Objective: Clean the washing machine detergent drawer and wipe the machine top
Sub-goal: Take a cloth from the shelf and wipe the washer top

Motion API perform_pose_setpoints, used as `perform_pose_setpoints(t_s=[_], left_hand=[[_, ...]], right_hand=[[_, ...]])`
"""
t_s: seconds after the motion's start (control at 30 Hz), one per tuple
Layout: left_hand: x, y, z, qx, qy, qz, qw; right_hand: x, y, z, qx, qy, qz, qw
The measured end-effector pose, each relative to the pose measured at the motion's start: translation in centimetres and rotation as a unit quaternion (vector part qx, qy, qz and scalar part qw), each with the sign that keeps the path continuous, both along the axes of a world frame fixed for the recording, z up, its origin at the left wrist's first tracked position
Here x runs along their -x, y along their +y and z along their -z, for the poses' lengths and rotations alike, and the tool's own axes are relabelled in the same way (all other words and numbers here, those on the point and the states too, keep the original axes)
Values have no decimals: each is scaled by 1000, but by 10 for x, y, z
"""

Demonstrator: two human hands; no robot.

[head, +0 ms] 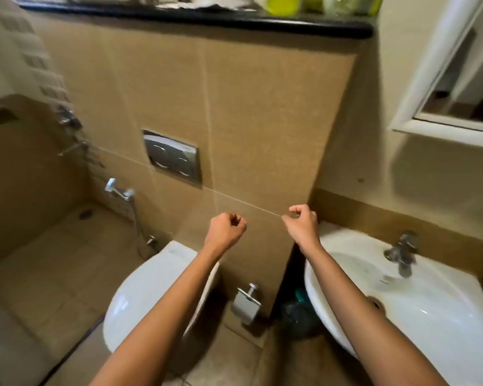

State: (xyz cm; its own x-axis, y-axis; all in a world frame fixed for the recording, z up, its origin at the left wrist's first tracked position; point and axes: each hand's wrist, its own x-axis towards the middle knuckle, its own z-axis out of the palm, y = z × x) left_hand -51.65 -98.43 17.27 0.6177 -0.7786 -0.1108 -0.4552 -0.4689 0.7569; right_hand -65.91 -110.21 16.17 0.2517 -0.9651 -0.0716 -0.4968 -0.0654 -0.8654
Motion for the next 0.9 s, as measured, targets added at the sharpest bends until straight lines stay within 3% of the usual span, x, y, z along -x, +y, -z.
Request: perform_pose_setpoints(t_s=[0.3, 0.6, 0.73, 0.9], left_hand=[[-138, 75, -79, 98, -61, -104, 988], [-231, 45, -189, 194, -147, -147, 959], [-269, 13, -236, 229, -172, -147, 947], [-313, -23, -280, 265, -179, -147, 936]], right_hand=[[-165, 65, -96, 161, -93, -164, 969], [-281, 29, -242, 303, -159, -208, 917], [-324, -4, -307, 381, -167, -212, 884], [-376, -48, -382, 438, -79, -244, 861]])
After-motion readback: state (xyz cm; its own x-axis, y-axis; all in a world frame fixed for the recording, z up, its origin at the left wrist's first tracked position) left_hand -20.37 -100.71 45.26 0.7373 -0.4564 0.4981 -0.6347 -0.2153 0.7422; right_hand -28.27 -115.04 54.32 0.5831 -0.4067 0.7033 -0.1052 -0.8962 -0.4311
